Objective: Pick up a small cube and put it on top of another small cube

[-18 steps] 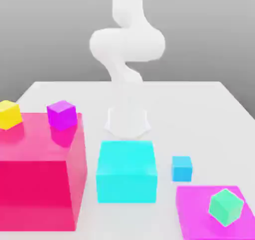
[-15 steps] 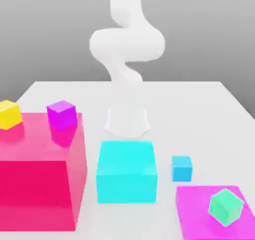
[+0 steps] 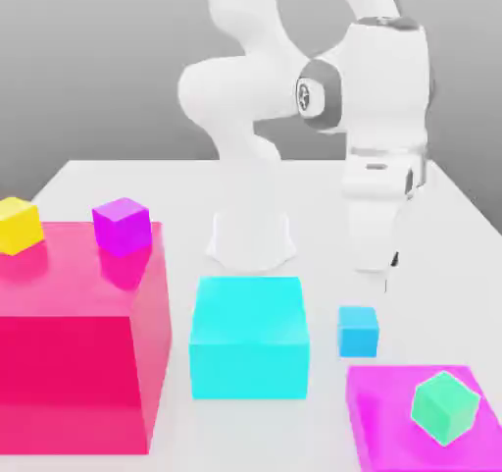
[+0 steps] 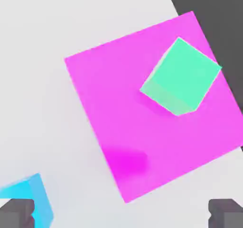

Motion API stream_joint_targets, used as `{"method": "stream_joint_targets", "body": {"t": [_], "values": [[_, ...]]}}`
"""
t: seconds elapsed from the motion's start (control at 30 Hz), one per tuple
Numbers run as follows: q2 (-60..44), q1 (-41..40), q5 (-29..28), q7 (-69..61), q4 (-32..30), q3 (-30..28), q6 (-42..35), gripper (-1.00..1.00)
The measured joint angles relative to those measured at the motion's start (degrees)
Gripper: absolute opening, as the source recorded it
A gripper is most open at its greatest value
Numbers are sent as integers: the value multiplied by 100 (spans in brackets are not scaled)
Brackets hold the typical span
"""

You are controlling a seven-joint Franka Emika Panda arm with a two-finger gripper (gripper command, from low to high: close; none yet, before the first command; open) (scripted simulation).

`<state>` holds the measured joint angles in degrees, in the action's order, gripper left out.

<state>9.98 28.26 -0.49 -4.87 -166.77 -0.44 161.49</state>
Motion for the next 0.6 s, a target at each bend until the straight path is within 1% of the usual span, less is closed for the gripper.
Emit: {"method": "stream_joint_targets", "body": {"t": [0.07, 0.1, 0.33, 0.37, 0.6], "values": [[-357, 212, 25, -432, -273, 18, 297, 0], [-553, 243, 27, -518, -309, 32, 460, 0], [-1995, 271, 15, -596, -137, 46, 1661, 0], [-2157, 273, 15, -596, -111, 44, 1798, -100], [-2176, 275, -4, -580, -108, 39, 1807, -100]]}}
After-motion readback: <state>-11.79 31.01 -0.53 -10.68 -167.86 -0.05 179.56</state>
